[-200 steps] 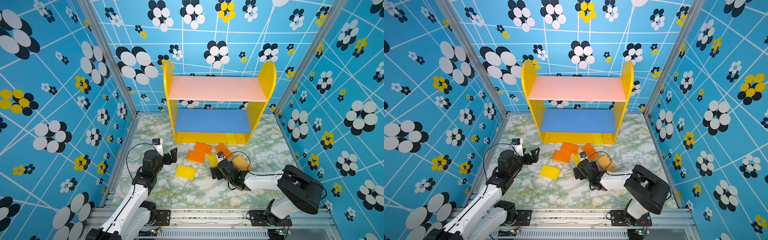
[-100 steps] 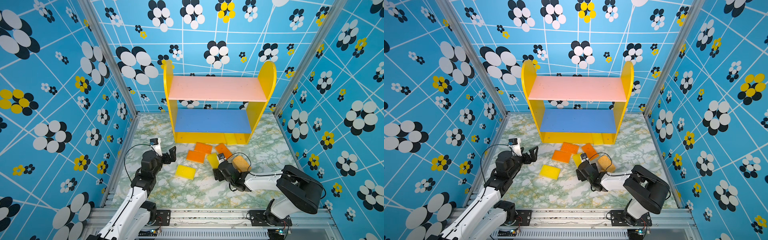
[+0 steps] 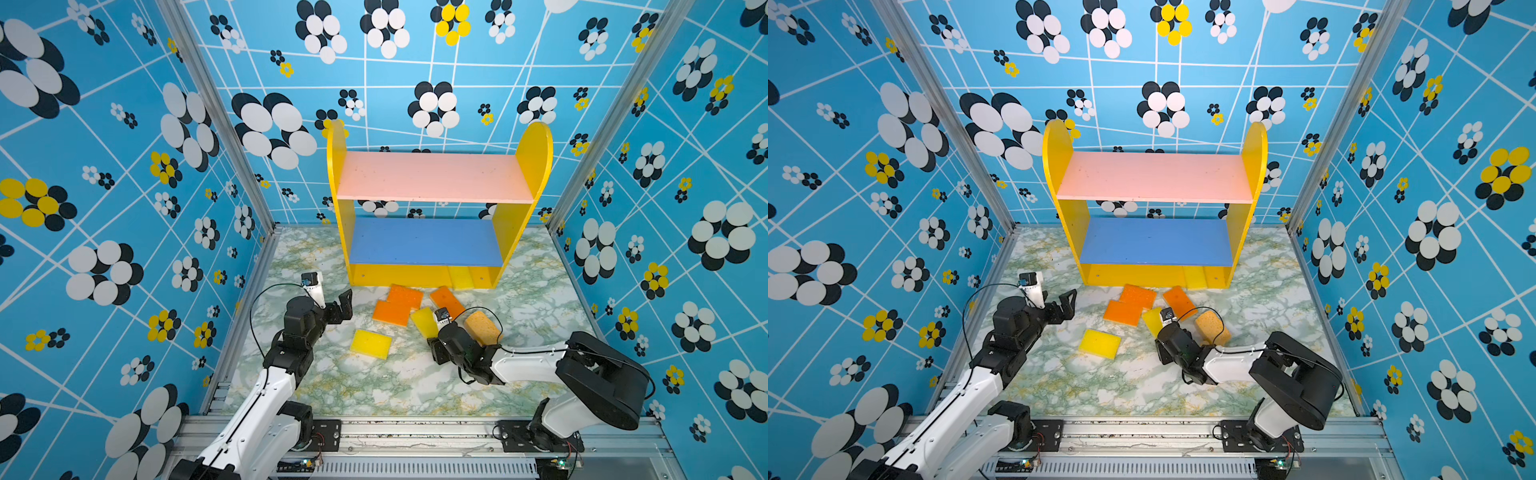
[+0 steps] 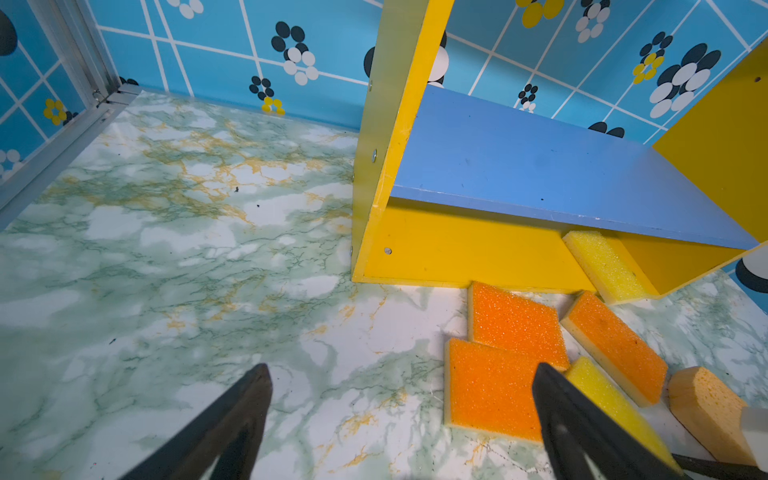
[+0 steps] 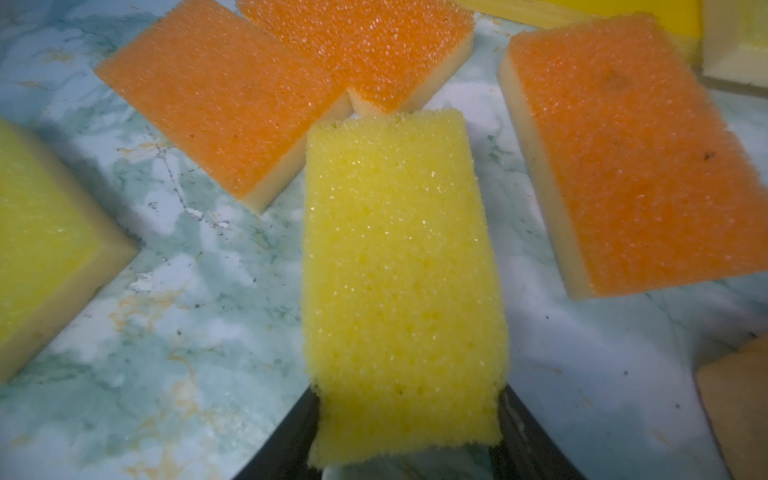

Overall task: Arrange cleaning sponges on a shelf
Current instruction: Pick up the cleaning sponge at the center of the table, then place the cleaning sponge at the shelf.

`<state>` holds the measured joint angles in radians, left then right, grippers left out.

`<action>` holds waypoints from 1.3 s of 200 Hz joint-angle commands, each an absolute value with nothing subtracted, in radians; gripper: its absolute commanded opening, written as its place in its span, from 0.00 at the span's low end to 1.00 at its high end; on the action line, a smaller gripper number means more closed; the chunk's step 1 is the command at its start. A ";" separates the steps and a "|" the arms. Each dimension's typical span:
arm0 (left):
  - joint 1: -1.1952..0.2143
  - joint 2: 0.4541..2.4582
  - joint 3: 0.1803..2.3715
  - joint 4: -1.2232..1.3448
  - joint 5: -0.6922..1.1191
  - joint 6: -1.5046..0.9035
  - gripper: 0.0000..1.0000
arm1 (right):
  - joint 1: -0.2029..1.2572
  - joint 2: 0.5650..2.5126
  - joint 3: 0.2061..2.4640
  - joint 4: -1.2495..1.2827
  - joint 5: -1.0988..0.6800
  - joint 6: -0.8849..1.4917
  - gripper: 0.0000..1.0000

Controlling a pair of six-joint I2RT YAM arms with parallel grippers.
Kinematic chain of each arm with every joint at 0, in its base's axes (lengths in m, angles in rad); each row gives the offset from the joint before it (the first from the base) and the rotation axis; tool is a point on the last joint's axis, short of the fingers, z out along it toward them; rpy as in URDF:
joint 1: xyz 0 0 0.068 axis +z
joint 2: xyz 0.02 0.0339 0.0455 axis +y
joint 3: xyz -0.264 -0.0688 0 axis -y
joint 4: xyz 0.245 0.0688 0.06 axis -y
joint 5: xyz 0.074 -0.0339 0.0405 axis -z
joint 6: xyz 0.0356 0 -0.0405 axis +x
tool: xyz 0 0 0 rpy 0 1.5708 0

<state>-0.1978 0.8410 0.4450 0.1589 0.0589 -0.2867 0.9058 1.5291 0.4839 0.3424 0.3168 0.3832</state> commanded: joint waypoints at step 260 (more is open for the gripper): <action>-0.202 0.813 0.491 0.138 0.059 -0.245 0.99 | 0.781 1.671 0.630 0.658 0.452 0.392 0.52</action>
<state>-0.1986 0.8124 0.4561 0.1345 0.0532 -0.2615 0.7921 1.6062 0.6209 0.5201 0.4198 0.4038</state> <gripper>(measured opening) 0.990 0.522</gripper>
